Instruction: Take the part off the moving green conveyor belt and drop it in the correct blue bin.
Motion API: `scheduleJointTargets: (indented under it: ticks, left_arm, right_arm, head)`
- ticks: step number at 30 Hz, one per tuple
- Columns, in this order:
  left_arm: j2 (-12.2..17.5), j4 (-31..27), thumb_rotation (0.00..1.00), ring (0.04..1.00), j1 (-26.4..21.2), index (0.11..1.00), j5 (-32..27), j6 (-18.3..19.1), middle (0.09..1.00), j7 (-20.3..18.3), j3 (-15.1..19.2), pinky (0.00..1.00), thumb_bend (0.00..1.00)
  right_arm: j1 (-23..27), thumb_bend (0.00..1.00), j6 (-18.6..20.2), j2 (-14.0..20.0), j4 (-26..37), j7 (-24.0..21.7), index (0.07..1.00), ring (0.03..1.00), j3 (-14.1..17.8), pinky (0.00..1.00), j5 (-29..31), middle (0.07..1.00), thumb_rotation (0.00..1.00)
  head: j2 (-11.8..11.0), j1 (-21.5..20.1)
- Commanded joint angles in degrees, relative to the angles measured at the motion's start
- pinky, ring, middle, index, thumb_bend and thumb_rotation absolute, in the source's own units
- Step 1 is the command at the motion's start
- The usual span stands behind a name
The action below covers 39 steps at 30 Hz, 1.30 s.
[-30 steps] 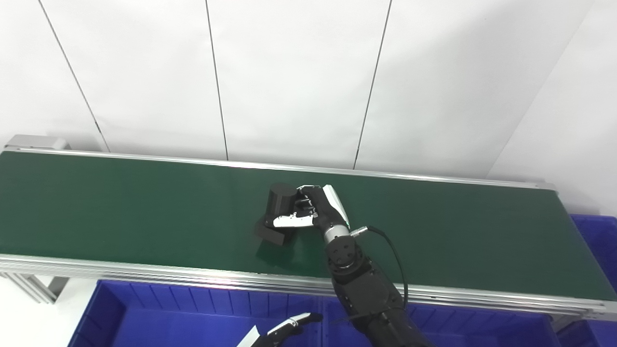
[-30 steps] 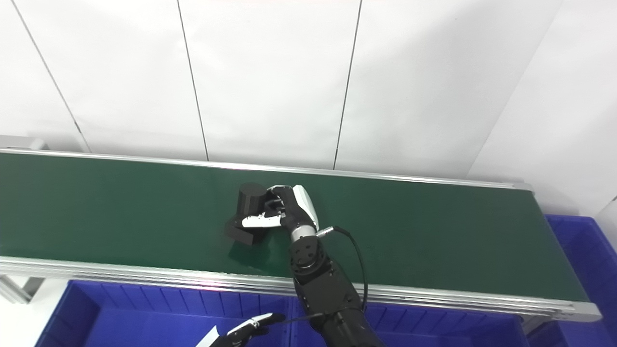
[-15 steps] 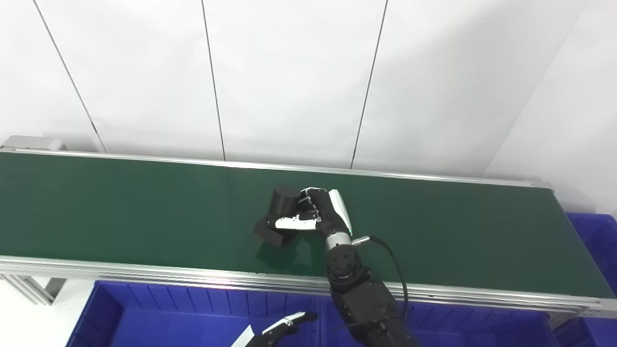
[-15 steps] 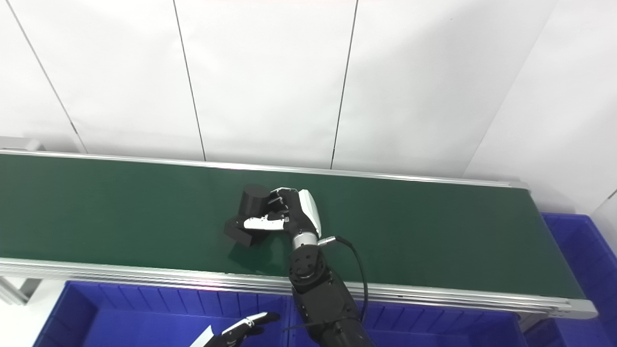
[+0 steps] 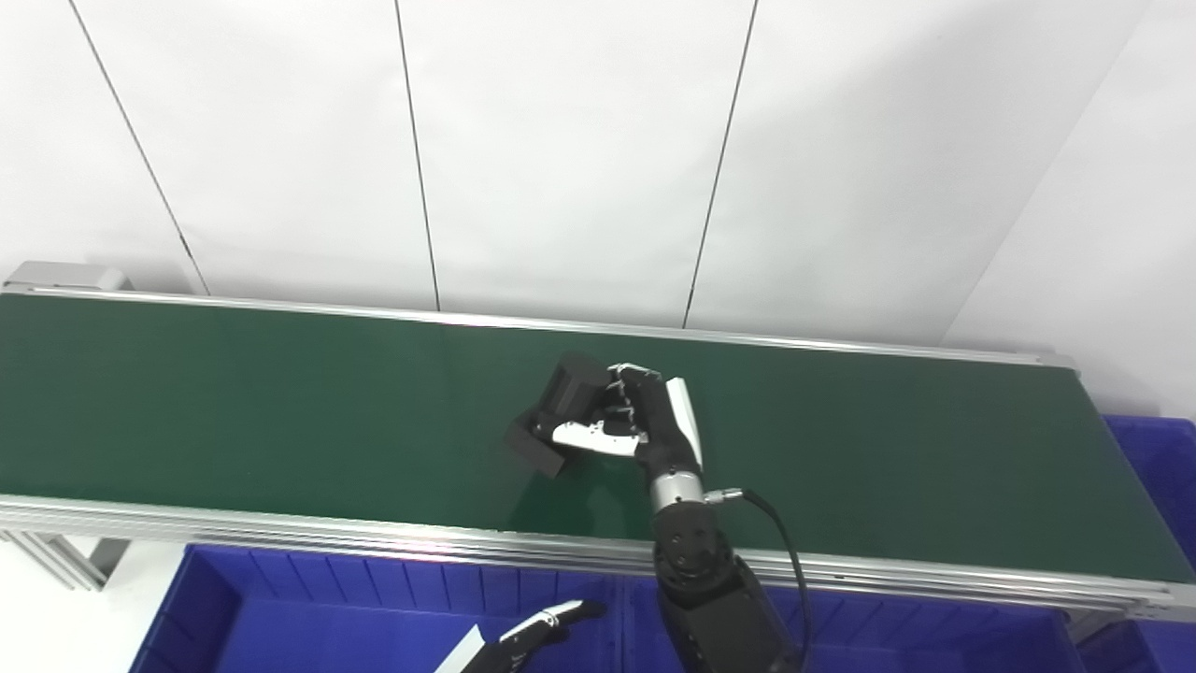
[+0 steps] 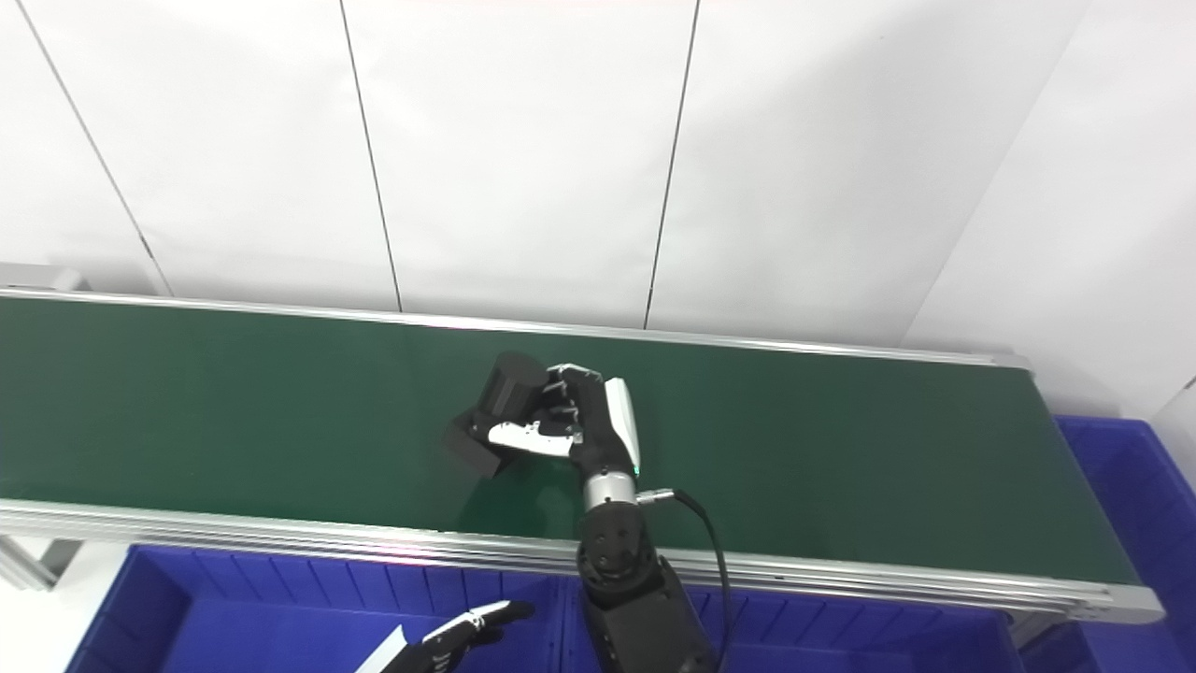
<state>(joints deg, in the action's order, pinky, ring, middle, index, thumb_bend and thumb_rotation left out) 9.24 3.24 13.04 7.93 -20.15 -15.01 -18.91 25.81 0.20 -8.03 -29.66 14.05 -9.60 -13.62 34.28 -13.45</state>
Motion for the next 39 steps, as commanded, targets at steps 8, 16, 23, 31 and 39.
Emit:
scheduleJointTargets:
  ticks: [8, 16, 23, 31, 39]
  left_arm:
    - [1.3, 0.1, 0.87, 0.935, -1.3, 0.850, -1.2, -2.5, 0.910, -0.3, 1.2, 0.93, 0.81]
    - [2.8, -1.1, 0.86, 0.940, -1.5, 0.860, -2.8, -2.5, 0.915, -1.0, 2.0, 0.93, 0.80]
    - [3.1, -3.9, 0.87, 0.927, -1.5, 0.854, -4.2, -0.8, 0.909, -1.4, 3.4, 0.91, 0.79]
    - [2.7, -11.3, 0.85, 0.910, -0.1, 0.877, -3.7, 8.2, 0.912, -1.0, 4.9, 0.87, 0.78]
    - [1.0, -14.7, 0.82, 0.903, -0.1, 0.871, -3.2, 12.8, 0.912, -0.2, 5.5, 0.83, 0.76]
  right_arm:
    - [-8.5, 0.52, -1.2, 3.0, 19.8, -4.0, 0.480, 0.514, 1.2, 0.47, 1.7, 0.506, 0.00]
    - [-17.5, 0.52, 2.0, 5.5, 32.5, -6.4, 0.496, 0.381, 1.7, 0.30, 0.6, 0.463, 0.00]
    - [-25.0, 0.52, 2.6, 8.9, 39.9, -9.0, 0.499, 0.414, 2.5, 0.34, -0.1, 0.445, 0.00]
    - [-33.2, 0.52, 13.6, 13.4, 52.4, -14.8, 0.499, 0.284, 4.8, 0.21, 2.1, 0.417, 0.00]
    - [-35.9, 0.51, 20.5, 20.8, 57.4, -21.4, 0.518, 0.382, 3.8, 0.29, -0.3, 0.451, 0.00]
  head:
    - [0.3, -1.1]
    - [4.2, -4.0]
    - [7.5, -5.5]
    - [11.5, -4.9]
    - [13.4, -1.0]
